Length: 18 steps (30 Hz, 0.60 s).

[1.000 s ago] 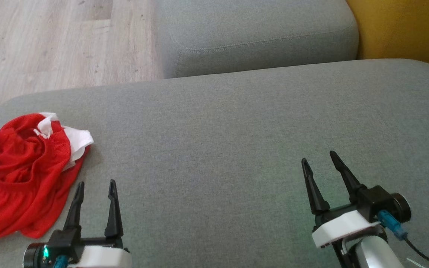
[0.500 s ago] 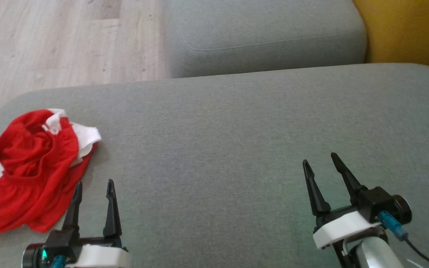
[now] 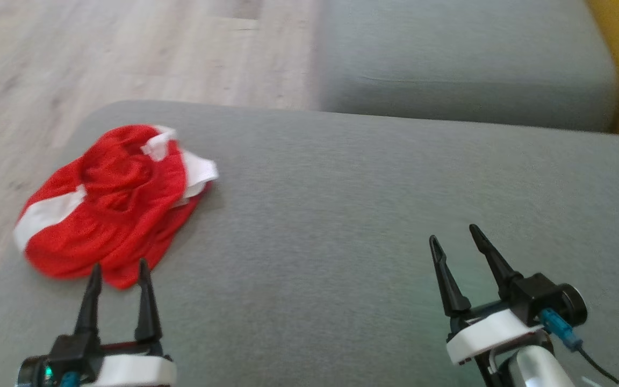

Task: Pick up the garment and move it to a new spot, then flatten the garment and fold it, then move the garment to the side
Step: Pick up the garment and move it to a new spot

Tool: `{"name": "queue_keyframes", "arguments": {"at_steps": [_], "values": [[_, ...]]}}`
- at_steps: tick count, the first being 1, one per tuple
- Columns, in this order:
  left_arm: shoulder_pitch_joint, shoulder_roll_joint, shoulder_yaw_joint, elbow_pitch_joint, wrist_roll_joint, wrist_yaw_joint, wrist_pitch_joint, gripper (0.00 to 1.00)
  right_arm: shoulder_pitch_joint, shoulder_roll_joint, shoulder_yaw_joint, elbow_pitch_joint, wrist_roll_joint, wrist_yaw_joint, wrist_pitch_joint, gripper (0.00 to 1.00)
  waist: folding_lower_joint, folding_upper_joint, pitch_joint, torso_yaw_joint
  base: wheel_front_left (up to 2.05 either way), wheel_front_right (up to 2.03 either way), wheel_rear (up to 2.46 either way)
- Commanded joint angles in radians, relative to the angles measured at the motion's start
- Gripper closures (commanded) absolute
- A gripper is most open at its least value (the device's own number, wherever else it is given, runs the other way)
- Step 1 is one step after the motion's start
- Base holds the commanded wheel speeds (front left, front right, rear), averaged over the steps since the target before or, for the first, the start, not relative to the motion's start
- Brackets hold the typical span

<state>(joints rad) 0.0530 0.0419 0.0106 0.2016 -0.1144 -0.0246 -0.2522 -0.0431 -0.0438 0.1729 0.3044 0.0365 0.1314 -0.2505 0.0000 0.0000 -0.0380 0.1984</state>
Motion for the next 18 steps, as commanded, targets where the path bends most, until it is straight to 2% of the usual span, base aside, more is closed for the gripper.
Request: {"name": "queue_keyframes", "arguments": {"at_steps": [1,5,11,18], "values": [[-0.020,0.008,0.044,-0.040,0.002,0.008,-0.010,0.00,-0.019,-0.006,0.024,-0.035,0.009,-0.001,-0.011,0.00,0.0000,0.0000,-0.004,0.062,0.00,0.00,0.00],[-0.006,0.008,0.074,-0.063,0.006,0.017,-0.010,0.00,-0.026,-0.006,0.022,-0.039,0.012,-0.001,-0.011,0.00,0.0000,0.0000,0.003,0.125,0.00,0.00,0.00],[-0.014,0.008,0.103,-0.081,0.026,0.006,-0.010,0.00,-0.011,-0.006,0.000,-0.046,-0.005,-0.001,-0.011,0.00,0.0000,0.0000,0.024,0.206,0.00,0.00,0.00],[-0.099,0.008,0.140,-0.195,0.053,0.021,-0.010,0.00,-0.039,-0.006,-0.027,-0.055,-0.095,-0.001,-0.011,0.00,0.0000,0.0000,0.133,0.238,0.00,0.00,0.00]]}}
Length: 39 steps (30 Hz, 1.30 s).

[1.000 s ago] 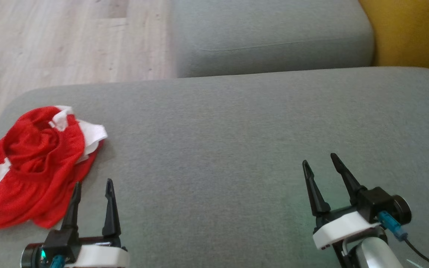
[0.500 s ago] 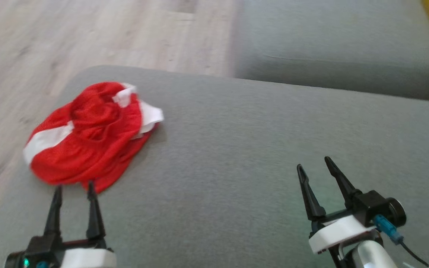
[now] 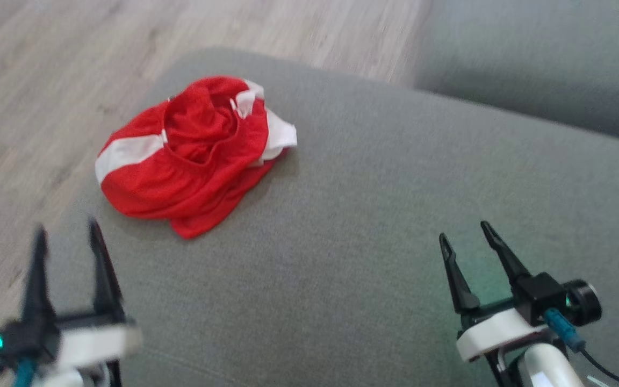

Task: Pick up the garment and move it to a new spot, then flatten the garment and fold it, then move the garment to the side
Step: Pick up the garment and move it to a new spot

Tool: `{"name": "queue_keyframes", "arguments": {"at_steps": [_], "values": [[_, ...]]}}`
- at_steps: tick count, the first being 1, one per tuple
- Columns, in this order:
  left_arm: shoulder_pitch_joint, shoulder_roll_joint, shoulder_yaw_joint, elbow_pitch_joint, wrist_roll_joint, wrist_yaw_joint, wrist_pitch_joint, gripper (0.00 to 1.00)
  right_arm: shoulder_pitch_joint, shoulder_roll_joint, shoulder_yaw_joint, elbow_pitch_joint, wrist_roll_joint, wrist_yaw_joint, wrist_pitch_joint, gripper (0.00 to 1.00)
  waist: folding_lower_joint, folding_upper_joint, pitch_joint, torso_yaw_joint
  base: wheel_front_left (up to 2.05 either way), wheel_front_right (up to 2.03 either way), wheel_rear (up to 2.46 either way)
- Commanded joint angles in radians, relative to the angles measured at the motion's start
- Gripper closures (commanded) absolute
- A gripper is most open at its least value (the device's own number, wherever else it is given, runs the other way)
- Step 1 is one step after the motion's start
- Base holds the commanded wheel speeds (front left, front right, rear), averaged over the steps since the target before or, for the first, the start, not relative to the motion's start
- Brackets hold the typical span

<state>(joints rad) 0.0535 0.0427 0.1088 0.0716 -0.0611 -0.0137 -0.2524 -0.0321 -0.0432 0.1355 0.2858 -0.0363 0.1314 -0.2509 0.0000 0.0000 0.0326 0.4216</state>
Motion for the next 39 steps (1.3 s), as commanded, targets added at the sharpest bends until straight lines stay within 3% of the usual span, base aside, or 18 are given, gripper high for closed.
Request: {"name": "queue_keyframes", "arguments": {"at_steps": [1,8,18,26,30,31,32,33,39], "values": [[-0.122,0.008,0.050,-0.084,-0.001,0.012,-0.009,0.00,-0.059,-0.007,0.005,-0.040,-0.042,-0.001,-0.011,0.00,0.0000,0.0000,0.085,0.016,0.00,0.00,0.00],[-0.316,0.043,0.050,-0.051,0.022,-0.032,-0.009,0.00,-0.111,-0.047,-0.030,-0.065,-0.121,-0.001,-0.011,0.00,0.0000,0.0000,0.210,0.024,0.00,0.00,0.00],[-0.711,0.073,0.022,0.530,-0.004,-0.056,-0.009,0.00,-0.165,-0.143,-0.067,-0.111,-0.135,-0.001,-0.011,0.00,0.0000,0.0000,0.354,0.011,0.00,0.00,0.00],[-0.817,0.085,0.015,0.807,-0.025,-0.068,-0.008,0.00,-0.159,-0.159,-0.101,-0.135,-0.137,-0.001,-0.011,0.00,0.0000,0.0000,0.393,-0.043,0.00,0.00,0.00],[-0.856,0.122,0.024,0.911,-0.021,-0.032,-0.008,0.00,-0.175,-0.148,-0.099,-0.152,-0.139,-0.001,-0.011,0.00,0.0000,0.0000,0.409,-0.079,0.00,0.00,0.00],[-0.864,0.131,0.029,0.927,-0.024,-0.025,-0.008,0.53,-0.180,-0.143,-0.098,-0.155,-0.139,-0.001,-0.011,0.00,0.0000,0.0000,0.412,-0.089,0.00,0.00,0.00],[-0.870,0.138,0.034,0.940,-0.029,-0.023,-0.008,0.91,-0.183,-0.139,-0.099,-0.158,-0.138,-0.001,-0.011,0.00,0.0000,0.0000,0.413,-0.098,0.00,0.00,0.00],[-0.881,0.149,0.037,0.952,-0.035,-0.030,-0.009,1.00,-0.185,-0.131,-0.104,-0.161,-0.135,-0.001,-0.011,0.00,0.0000,0.0000,0.411,-0.114,0.00,0.00,0.00],[-0.888,0.192,0.030,0.791,-0.012,-0.020,-0.009,1.00,-0.185,-0.105,-0.116,-0.156,-0.127,-0.001,-0.011,0.00,0.0000,0.0000,0.384,-0.165,0.00,0.00,0.00]]}}
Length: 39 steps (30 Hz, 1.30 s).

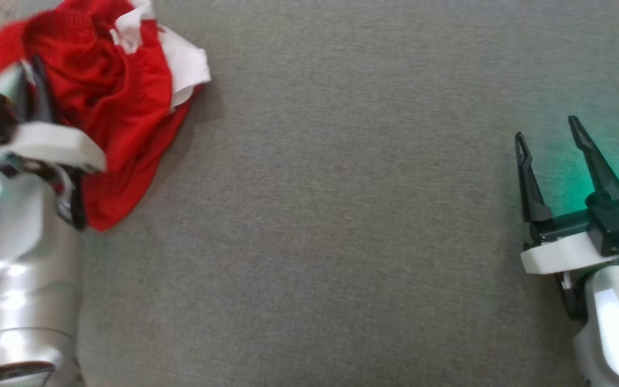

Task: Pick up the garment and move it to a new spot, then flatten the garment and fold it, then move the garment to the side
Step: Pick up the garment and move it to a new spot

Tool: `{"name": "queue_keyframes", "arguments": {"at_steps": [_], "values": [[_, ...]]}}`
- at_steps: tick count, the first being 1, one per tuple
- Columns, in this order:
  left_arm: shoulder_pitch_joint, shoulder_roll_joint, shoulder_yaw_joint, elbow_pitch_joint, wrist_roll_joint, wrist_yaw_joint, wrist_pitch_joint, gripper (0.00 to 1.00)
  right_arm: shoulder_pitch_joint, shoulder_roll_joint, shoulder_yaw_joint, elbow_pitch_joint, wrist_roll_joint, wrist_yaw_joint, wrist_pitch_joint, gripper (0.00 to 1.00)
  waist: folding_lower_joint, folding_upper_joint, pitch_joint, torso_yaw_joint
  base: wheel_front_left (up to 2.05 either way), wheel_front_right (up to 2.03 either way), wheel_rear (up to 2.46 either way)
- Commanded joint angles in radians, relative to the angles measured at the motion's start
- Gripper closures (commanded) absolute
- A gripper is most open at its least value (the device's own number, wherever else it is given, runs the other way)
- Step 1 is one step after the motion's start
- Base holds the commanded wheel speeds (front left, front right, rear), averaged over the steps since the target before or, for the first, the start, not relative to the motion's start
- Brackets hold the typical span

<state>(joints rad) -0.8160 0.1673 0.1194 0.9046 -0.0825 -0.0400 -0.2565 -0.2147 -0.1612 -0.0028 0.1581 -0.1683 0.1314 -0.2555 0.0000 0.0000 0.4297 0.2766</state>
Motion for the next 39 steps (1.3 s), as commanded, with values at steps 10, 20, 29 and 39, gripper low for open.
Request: {"name": "queue_keyframes", "arguments": {"at_steps": [10,20,29,39], "values": [[-0.023,0.163,-0.029,-0.295,0.077,0.001,0.012,1.00,-0.023,0.095,0.078,-0.001,0.042,-0.001,-0.006,0.00,0.0000,0.0000,-0.119,-0.177,0.00,0.00,0.00],[-0.120,0.173,-0.152,-0.668,0.070,-0.069,0.219,1.00,-0.031,0.111,0.128,-0.016,0.201,-0.001,-0.006,0.00,0.0000,0.0000,-0.199,-0.381,0.00,0.00,0.00],[-0.214,0.081,-0.331,-0.787,-0.094,-0.089,0.326,1.00,-0.036,0.111,0.178,-0.051,0.295,-0.001,-0.006,0.00,0.0000,0.0000,-0.203,-0.516,0.00,0.00,0.00],[0.091,0.087,-0.545,-0.618,-0.212,-0.090,0.168,1.00,-0.054,0.111,0.206,-0.063,0.318,-0.001,-0.006,0.00,0.0000,0.0000,-0.117,-0.558,0.00,0.00,0.00]]}}
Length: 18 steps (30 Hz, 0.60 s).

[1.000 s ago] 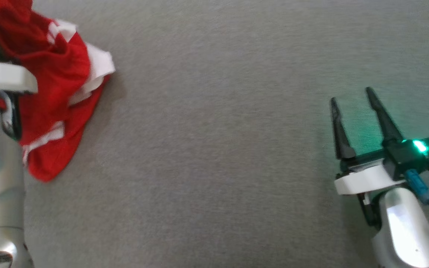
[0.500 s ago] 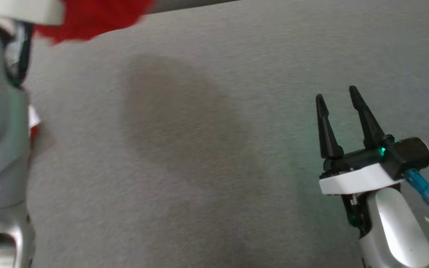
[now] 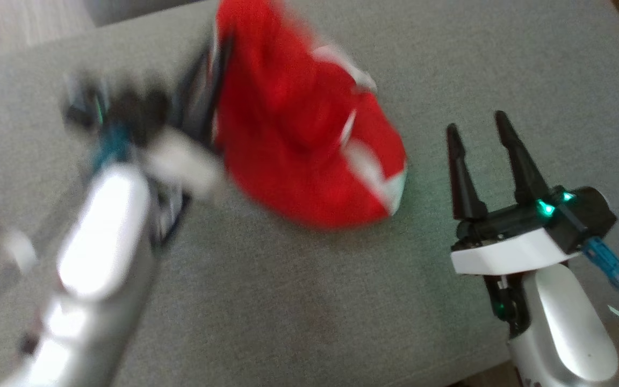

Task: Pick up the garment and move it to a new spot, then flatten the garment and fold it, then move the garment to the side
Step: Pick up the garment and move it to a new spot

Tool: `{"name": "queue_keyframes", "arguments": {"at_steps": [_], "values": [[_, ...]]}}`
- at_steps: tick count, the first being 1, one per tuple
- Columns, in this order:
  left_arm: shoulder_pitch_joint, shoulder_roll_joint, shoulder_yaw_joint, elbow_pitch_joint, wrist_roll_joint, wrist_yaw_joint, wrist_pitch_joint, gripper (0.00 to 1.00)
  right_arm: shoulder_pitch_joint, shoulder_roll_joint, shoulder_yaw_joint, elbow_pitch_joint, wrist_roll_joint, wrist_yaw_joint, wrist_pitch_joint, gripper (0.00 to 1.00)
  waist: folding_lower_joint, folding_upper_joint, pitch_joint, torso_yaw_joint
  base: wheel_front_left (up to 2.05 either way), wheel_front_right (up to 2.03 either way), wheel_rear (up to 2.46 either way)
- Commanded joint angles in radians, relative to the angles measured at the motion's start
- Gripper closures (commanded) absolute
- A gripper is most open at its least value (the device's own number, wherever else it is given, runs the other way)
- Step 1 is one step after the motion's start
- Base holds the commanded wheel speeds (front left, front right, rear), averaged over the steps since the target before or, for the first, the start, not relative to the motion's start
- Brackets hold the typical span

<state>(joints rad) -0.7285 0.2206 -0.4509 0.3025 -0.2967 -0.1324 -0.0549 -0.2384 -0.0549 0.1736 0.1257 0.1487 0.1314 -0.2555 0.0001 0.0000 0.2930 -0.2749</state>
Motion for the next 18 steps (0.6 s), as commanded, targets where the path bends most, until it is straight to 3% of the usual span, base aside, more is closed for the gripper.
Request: {"name": "queue_keyframes", "arguments": {"at_steps": [1,2,3,6,9,18], "values": [[0.045,0.028,0.018,0.021,-0.002,0.002,-0.085,0.74,-0.031,0.005,0.036,-0.027,0.000,-0.001,-0.006,0.00,-0.0001,0.0000,0.025,-0.006,0.00,0.00,0.00],[0.085,0.019,0.015,0.060,-0.006,0.005,-0.133,0.08,-0.029,0.005,0.040,-0.025,0.001,-0.001,-0.006,0.00,-0.0001,0.0000,0.029,-0.004,0.00,0.00,0.00],[0.118,0.010,0.014,0.097,-0.003,0.016,-0.164,0.00,-0.026,0.005,0.041,-0.023,0.004,-0.001,-0.006,0.00,-0.0001,0.0000,0.031,-0.001,0.00,0.00,0.00],[0.199,-0.033,0.037,0.168,-0.009,0.057,-0.203,0.00,-0.010,0.005,0.037,-0.018,0.003,-0.001,-0.006,0.00,-0.0001,0.0000,0.022,0.020,0.00,0.00,0.00],[0.279,-0.086,0.104,0.117,-0.013,0.092,-0.206,0.00,0.017,0.005,0.009,-0.006,-0.003,-0.001,-0.006,0.00,-0.0001,0.0000,-0.010,0.058,0.00,0.00,0.00],[0.542,-0.162,0.311,-0.058,-0.025,0.076,-0.207,0.00,0.098,0.005,-0.016,0.030,-0.038,-0.001,-0.006,0.00,-0.0001,0.0000,-0.152,0.148,0.00,0.00,0.00]]}}
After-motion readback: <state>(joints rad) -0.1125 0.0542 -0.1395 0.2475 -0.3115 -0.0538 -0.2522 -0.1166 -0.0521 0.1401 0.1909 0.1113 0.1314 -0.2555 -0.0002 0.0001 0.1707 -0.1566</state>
